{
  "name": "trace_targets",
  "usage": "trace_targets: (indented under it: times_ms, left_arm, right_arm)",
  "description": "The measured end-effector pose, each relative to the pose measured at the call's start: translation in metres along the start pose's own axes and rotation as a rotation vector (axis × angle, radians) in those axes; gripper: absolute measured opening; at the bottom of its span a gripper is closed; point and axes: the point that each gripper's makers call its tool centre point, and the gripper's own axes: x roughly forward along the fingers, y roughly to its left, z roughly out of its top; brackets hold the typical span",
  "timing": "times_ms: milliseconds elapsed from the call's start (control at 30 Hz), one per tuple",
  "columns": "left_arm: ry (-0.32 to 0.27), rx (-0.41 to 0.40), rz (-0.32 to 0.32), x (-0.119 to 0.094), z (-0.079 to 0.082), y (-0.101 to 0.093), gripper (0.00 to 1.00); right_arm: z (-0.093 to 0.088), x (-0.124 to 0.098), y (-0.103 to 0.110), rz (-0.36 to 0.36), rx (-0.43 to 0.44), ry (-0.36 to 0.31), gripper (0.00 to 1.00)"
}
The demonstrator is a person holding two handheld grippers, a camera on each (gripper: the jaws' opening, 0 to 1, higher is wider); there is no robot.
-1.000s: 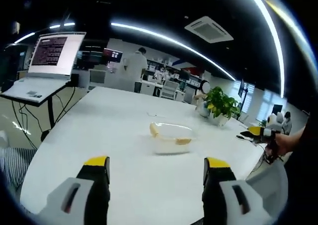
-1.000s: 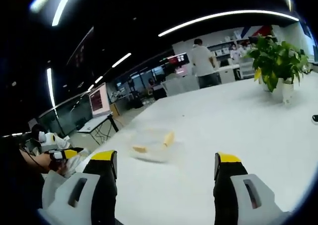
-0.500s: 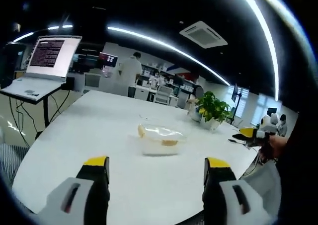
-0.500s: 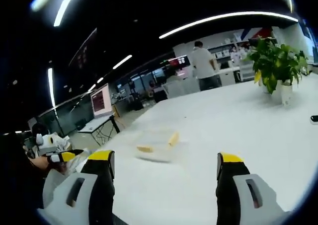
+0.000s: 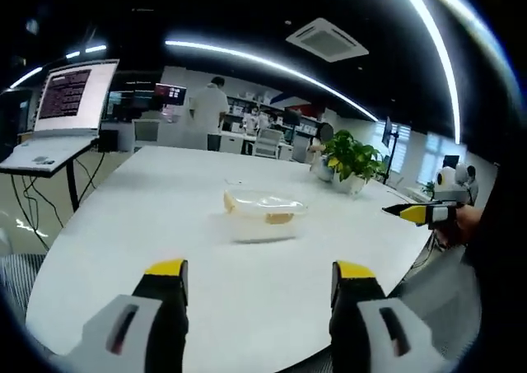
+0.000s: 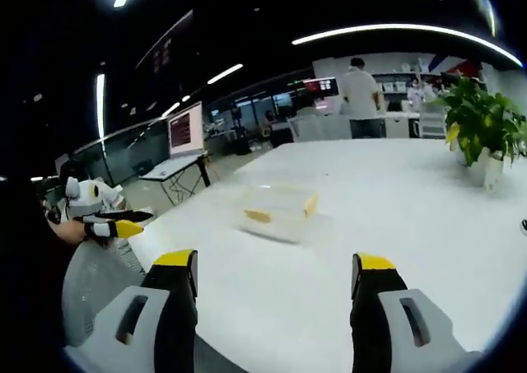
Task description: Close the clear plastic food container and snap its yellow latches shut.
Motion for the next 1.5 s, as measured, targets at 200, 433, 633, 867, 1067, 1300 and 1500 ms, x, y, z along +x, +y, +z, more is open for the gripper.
trace_targets:
  times_ms: [200,433,633,867,1067,1300,1500]
  left_arm:
    - [-0.016,0.008,0.003,0.000,0.004,0.001,0.60]
    - [-0.002,0.032,-0.023,0.002,-0.005,-0.001,0.56]
    - [0.021,-0.051,-0.009,0.003,-0.014,0.005,0.56]
    - [0.020,-0.031,-0.018,0.003,-0.016,0.003,0.48]
    - [-0.009,-0.044,0.007,0.000,-0.011,0.009,0.48]
    - [-0.016,-0.038,0.014,-0.001,-0.010,0.008,0.48]
    - [0.006,0.025,-0.001,0.002,-0.011,0.002,0.55]
  right_arm:
    - [-0.017,0.005,0.000,0.014,-0.067,0.062,0.70]
    - [-0.023,0.005,-0.005,-0.019,-0.099,0.062,0.70]
    - [-0.027,0.007,-0.002,-0.011,-0.156,0.063,0.69]
    - [-0.041,0.009,-0.001,-0.001,-0.171,0.117,0.68]
    - [-0.047,0.012,0.006,0.035,-0.211,0.155,0.69]
    - [-0.058,0.012,0.009,0.063,-0.197,0.195,0.68]
    - [-0.056,0.012,0.005,0.057,-0.148,0.185,0.69]
